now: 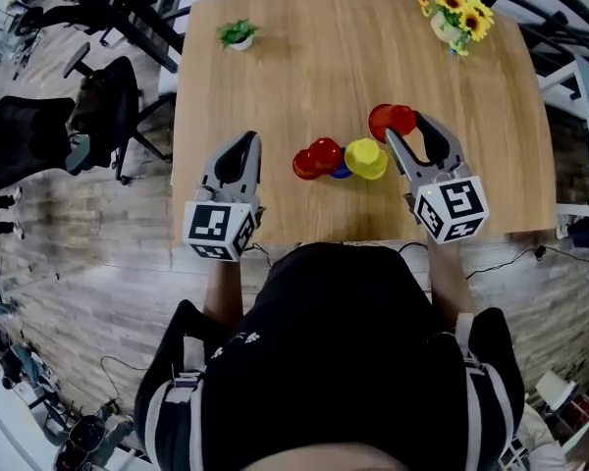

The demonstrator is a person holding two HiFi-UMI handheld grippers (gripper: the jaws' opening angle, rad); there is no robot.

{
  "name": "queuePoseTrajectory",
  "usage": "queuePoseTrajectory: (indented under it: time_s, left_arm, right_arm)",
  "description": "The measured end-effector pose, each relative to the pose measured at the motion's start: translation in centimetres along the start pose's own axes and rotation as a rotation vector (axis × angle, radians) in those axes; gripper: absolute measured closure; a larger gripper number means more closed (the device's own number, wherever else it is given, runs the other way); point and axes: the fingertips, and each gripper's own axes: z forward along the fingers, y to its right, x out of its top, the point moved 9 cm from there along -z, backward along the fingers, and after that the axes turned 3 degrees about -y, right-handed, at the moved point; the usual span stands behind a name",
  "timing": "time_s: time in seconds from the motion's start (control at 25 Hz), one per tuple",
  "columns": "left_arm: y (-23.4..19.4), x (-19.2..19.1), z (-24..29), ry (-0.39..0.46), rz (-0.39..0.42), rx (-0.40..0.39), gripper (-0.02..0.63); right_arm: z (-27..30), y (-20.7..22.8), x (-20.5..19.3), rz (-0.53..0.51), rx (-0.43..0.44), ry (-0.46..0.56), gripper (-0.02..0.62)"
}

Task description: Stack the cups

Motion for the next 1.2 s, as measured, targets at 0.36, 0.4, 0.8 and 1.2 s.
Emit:
queuePoseTrajectory:
  time_s: [0.36,0.4,0.8,1.2]
  left_arm:
    - [-0.1,-0.7,-0.6,0.020,-0.029,-0.042,0.592]
    - [-0.2,-0.8,-0.7,0.020,-0.034,-0.042,0.592]
    - [-0.4,-1.4,-1.6,0.027,-0.054,-0.037,0.592]
    - [-0.4,-1.5,-1.6,0.023,-0.056,-0.025,0.592]
  right_arm:
    - [0.5,-4.9,1.5,-0.101,0.123,-0.045,0.376]
    - [0.6,-5.3,1.6,-0.106,0.134,-0.050,0.377]
    - [1.8,-7.2,1.2,-0.114,0.202,-0.112,0.376]
    - [2.2,-6.9,0.9,-0.097,0.230,-0.132,0.374]
